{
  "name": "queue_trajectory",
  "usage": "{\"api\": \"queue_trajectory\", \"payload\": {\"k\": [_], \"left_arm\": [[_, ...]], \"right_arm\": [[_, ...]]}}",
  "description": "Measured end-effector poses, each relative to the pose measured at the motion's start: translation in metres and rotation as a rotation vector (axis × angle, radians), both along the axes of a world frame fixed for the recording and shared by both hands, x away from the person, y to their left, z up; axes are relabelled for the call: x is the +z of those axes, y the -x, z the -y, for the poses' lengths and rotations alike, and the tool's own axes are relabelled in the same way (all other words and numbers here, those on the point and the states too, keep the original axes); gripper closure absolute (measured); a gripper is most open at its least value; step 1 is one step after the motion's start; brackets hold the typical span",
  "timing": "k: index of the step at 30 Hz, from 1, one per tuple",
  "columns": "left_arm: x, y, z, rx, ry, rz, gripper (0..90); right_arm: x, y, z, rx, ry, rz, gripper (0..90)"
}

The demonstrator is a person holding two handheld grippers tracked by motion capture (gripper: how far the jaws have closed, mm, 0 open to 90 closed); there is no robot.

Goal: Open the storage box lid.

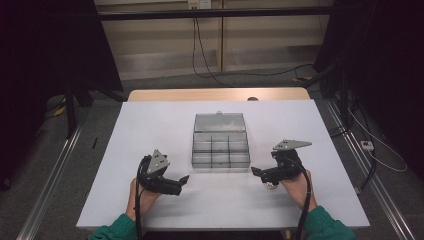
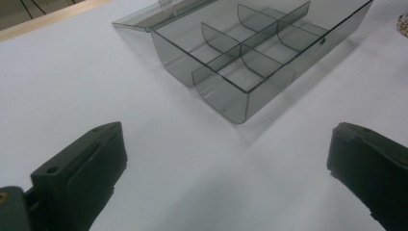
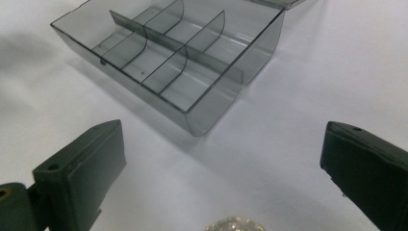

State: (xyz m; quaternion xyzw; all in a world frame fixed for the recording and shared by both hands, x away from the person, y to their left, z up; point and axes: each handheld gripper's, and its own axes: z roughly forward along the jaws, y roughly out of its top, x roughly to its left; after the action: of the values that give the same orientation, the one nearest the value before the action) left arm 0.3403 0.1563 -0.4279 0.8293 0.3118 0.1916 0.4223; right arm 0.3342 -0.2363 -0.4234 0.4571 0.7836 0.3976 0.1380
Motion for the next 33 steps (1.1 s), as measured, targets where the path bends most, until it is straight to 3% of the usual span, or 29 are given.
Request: {"api": "queue_trajectory", "payload": {"k": [17,23,33], "left_arm": [[-0.007,0.024,-0.019,0.006,-0.034,0.003,0.0],[-0.009,0.027,-0.028,0.022,-0.030,-0.008,0.0],[-0.011,0.031,-0.033,0.026,-0.023,-0.022,0.0]], "right_arm": [[-0.004,0.014,0.008,0.003,-0.008,-0.031,0.0],[-0.005,0.015,0.009,0.010,0.000,-0.050,0.0],[-0.005,0.018,0.017,0.003,-0.029,-0.089,0.0]]}}
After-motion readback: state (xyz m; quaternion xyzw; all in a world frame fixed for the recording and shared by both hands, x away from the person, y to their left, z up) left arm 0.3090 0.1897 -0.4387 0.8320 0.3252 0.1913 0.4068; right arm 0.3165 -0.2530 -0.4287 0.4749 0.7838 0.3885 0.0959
